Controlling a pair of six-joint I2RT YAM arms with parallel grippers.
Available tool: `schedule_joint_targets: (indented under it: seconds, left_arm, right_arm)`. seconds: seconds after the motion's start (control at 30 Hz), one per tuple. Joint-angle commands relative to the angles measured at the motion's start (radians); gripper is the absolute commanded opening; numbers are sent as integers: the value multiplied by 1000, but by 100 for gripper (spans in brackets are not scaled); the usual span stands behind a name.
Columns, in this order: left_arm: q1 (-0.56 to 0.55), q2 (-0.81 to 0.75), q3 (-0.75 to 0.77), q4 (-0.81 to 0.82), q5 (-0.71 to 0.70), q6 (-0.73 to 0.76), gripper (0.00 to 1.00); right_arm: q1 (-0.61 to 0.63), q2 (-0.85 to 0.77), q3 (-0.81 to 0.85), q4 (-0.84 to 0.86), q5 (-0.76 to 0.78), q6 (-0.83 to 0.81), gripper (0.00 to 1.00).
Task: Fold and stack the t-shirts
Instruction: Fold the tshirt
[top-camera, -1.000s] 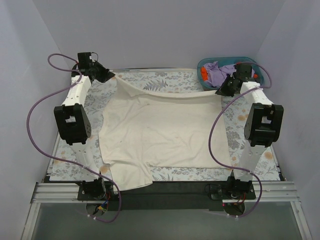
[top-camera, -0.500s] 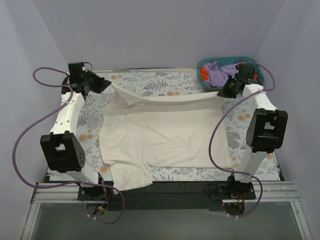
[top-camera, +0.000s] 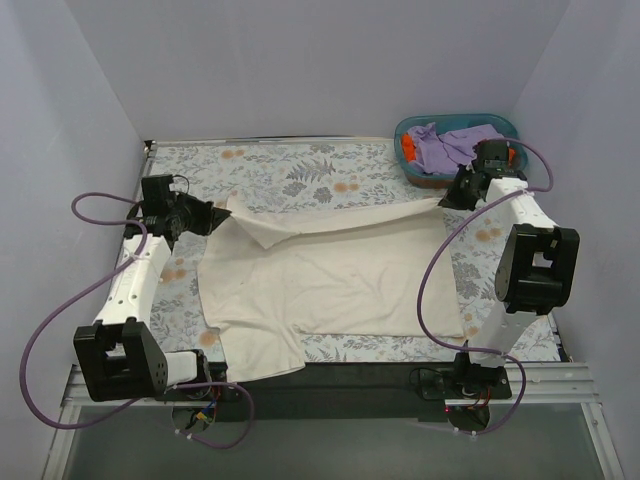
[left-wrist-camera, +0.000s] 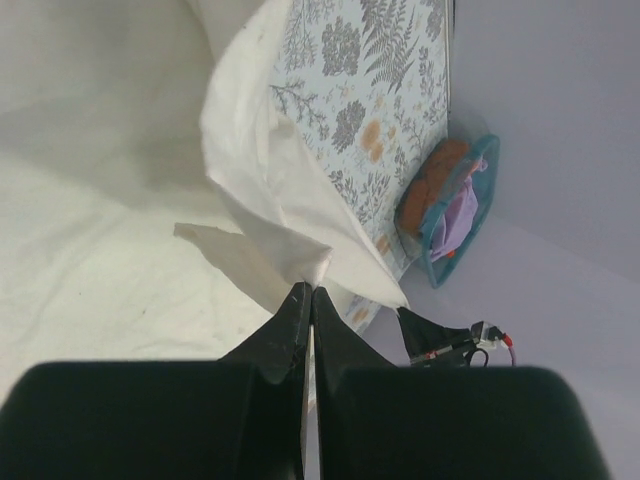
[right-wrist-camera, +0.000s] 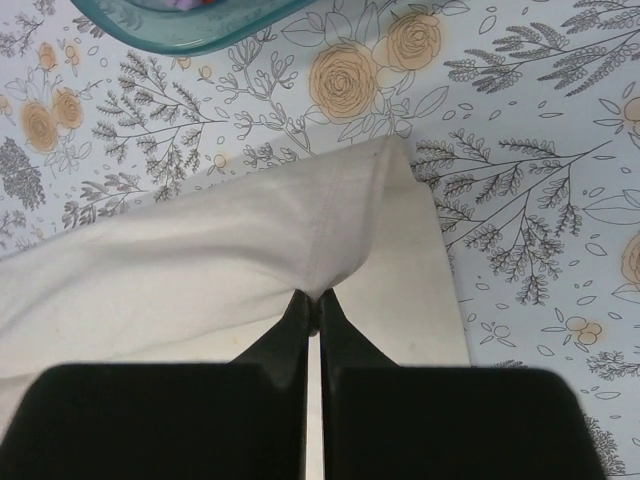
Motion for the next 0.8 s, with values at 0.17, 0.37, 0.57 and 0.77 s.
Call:
schedule_joint_targets:
  seconds: [0.17, 0.37, 0.57, 0.77]
  left_arm:
    - [-46, -134, -121, -100, 11, -80, 0]
    - [-55, -160, -274, -113, 51, -137, 5]
    - [-55, -145, -234, -127, -1, -108, 33]
    - [-37, -65, -115, -95, -176, 62, 70]
  right_arm:
    - [-27, -51, -34, 5, 59, 13, 1]
    - [-27, -43, -77, 7, 61, 16, 1]
    - [-27, -32, -85, 5, 65, 10, 1]
    - [-27, -29, -85, 10, 59, 5, 1]
